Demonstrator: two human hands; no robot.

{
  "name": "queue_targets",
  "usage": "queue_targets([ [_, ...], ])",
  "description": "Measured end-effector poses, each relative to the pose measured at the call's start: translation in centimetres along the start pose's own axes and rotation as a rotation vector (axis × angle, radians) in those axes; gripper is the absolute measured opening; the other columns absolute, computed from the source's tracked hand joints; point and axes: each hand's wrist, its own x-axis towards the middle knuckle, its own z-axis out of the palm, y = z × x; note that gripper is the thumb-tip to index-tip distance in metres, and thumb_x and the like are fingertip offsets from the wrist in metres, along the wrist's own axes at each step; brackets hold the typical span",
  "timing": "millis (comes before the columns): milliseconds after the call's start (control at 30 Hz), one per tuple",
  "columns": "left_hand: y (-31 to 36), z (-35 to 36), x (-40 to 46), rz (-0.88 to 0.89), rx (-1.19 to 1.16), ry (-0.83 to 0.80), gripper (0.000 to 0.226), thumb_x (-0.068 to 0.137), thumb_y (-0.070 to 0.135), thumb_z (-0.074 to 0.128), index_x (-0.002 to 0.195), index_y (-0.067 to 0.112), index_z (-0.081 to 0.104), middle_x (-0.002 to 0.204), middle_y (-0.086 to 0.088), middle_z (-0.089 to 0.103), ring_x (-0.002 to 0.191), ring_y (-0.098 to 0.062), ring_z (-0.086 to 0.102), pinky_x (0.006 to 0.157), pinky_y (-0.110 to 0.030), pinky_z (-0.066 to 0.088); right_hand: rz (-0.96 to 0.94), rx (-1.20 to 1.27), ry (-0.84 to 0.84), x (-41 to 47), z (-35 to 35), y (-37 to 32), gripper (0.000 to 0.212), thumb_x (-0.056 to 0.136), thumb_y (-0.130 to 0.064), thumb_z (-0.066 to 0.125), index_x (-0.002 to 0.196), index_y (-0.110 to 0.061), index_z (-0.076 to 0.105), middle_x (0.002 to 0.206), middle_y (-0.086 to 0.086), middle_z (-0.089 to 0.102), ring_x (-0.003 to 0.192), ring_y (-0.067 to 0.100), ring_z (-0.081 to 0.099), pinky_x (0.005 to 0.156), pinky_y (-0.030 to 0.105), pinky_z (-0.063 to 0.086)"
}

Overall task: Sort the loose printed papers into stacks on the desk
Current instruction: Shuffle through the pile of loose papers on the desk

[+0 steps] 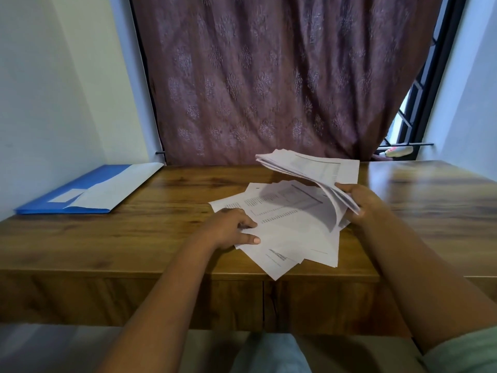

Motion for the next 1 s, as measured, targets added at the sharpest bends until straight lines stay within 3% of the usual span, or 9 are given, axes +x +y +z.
queue_targets([
  [100, 0.4, 0.3, -0.2, -0.01, 0.014, 0.04, 0.055, 0.087, 0.049, 0.068, 0.136, 0.028, 0.057, 0.141, 0.006, 0.05, 0.124, -0.017, 0.047, 0.094, -0.028, 0.042, 0.012, 0.11, 0.065, 0.1, 0.1, 0.7, 0.017, 0.098, -0.01, 0.053, 0.113, -0.006, 0.059, 0.097, 0.011, 0.066, 0.072, 0.026, 0.067, 0.055, 0.034, 0.054],
  [267, 1.1, 0.5, -0.2, 0.018, -0.151, 0.02, 0.026, 0.096, 0.029, 0.062, 0.121, 0.023, 0.067, 0.122, 0.005, 0.064, 0.107, -0.014, 0.06, 0.09, -0.032, 0.052, -0.087, 0.072, 0.126, -0.1, 0.4, 1.8, 0.033, 0.092, 0.001, 0.058, 0.124, -0.008, 0.056, 0.114, 0.011, 0.066, 0.091, 0.029, 0.066, 0.067, 0.039, 0.056],
  [367, 0.2, -1.3, 0.2, -0.139, -0.446, 0.302, 0.019, 0.101, 0.013, 0.049, 0.093, 0.019, 0.066, 0.094, -0.003, 0.072, 0.082, -0.016, 0.069, 0.074, -0.031, 0.056, -0.121, -0.189, 0.14, -0.3, 0.4, 3.0, 0.032, 0.09, 0.003, 0.061, 0.119, -0.006, 0.052, 0.117, 0.014, 0.062, 0.099, 0.033, 0.061, 0.082, 0.042, 0.053],
  [467, -0.7, -3.1, 1.9, -0.314, -0.529, 0.564, 0.021, 0.099, 0.02, 0.047, 0.084, 0.017, 0.061, 0.093, -0.006, 0.07, 0.086, -0.025, 0.066, 0.08, -0.039, 0.053, -0.141, -0.536, 0.137, -0.5, 0.1, 3.1, 0.051, 0.086, -0.005, 0.068, 0.134, -0.005, 0.048, 0.129, 0.013, 0.059, 0.109, 0.033, 0.059, 0.08, 0.036, 0.052],
  [567, 0.5, -2.5, 4.0, -0.424, -0.261, 0.23, 0.042, 0.102, 0.046, 0.042, 0.126, 0.017, 0.059, 0.135, -0.012, 0.056, 0.116, -0.029, 0.056, 0.096, -0.039, 0.044, -0.247, -1.097, 0.184, -1.5, 0.0, 2.6, 0.046, 0.092, -0.027, 0.062, 0.133, -0.008, 0.052, 0.133, 0.009, 0.056, 0.122, 0.032, 0.051, 0.097, 0.04, 0.041],
  [667, 1.4, -1.1, 6.2, -0.422, -0.033, 0.104, 0.074, 0.097, 0.064, 0.036, 0.148, 0.011, 0.04, 0.156, -0.012, 0.035, 0.139, -0.034, 0.038, 0.109, -0.041, 0.036, -0.159, -1.492, 0.281, -1.6, -0.2, 2.2, 0.078, 0.088, -0.063, 0.049, 0.141, -0.006, 0.043, 0.147, 0.015, 0.042, 0.134, 0.035, 0.039, 0.112, 0.044, 0.029],
  [767, 1.9, -1.4, 7.9, -0.432, -0.053, 0.075, 0.075, 0.093, 0.062, 0.049, 0.146, 0.008, 0.041, 0.154, -0.013, 0.037, 0.136, -0.033, 0.042, 0.108, -0.039, 0.04, -0.073, -1.329, 0.189, -0.4, -0.5, 1.9, 0.088, 0.077, -0.069, 0.052, 0.141, -0.008, 0.044, 0.145, 0.015, 0.045, 0.128, 0.035, 0.046, 0.106, 0.048, 0.04],
  [900, 2.8, -2.1, 8.8, -0.409, -0.084, -0.026, 0.067, 0.092, 0.048, 0.062, 0.144, 0.009, 0.045, 0.152, -0.01, 0.04, 0.133, -0.031, 0.045, 0.107, -0.038, 0.04, -0.018, -0.822, 0.128, -0.9, 0.1, 0.8, 0.043, 0.086, -0.033, 0.072, 0.113, -0.005, 0.055, 0.107, 0.012, 0.065, 0.093, 0.029, 0.063, 0.076, 0.039, 0.055],
  [1000, 2.8, -2.6, 9.0, -0.387, 0.005, -0.094, 0.064, 0.093, 0.047, 0.061, 0.143, 0.01, 0.047, 0.15, -0.009, 0.043, 0.132, -0.03, 0.047, 0.107, -0.039, 0.041, 0.05, -0.671, 0.135, -1.1, -0.7, 0.5, 0.044, 0.083, -0.03, 0.076, 0.113, -0.005, 0.057, 0.087, 0.011, 0.064, 0.078, 0.025, 0.062, 0.077, 0.039, 0.055],
])
